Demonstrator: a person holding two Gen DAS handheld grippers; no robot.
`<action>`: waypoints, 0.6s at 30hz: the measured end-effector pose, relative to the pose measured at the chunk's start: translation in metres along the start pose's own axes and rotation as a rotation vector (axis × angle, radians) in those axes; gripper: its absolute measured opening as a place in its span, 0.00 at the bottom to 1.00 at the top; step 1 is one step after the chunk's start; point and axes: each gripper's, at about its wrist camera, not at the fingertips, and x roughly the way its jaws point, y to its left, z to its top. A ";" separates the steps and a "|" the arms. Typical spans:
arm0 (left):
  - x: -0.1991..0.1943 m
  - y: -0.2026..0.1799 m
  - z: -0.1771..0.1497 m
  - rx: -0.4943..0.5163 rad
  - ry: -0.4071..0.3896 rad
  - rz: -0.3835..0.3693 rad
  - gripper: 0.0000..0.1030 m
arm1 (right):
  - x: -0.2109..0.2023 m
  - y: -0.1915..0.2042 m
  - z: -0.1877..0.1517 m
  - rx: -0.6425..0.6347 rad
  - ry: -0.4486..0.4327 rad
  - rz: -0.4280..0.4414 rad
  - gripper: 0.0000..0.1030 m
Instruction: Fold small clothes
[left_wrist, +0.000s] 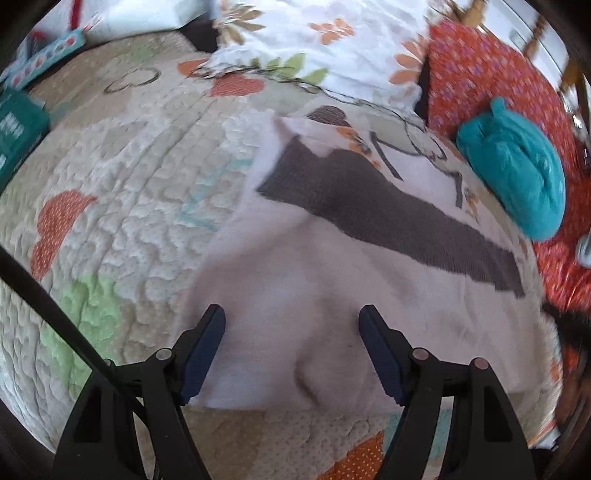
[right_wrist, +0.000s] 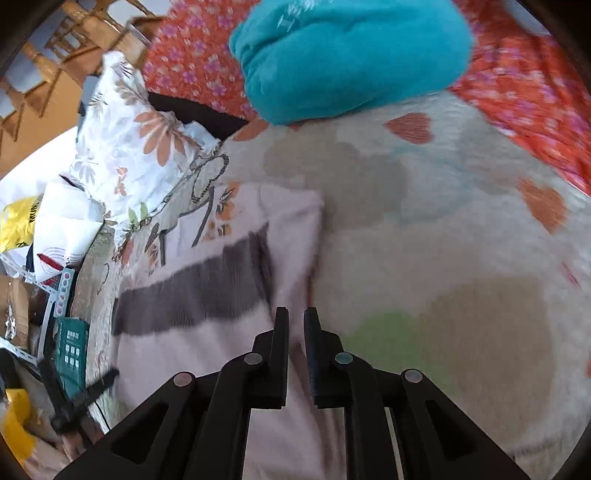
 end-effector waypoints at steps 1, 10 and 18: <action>0.002 -0.006 -0.002 0.030 0.000 0.014 0.72 | 0.010 0.001 0.008 -0.003 0.002 -0.001 0.11; 0.018 -0.020 -0.005 0.127 0.012 0.080 0.80 | 0.077 -0.019 0.065 0.030 -0.009 -0.180 0.13; 0.028 -0.035 -0.011 0.201 0.000 0.153 0.90 | 0.032 0.024 0.058 -0.145 -0.167 -0.228 0.44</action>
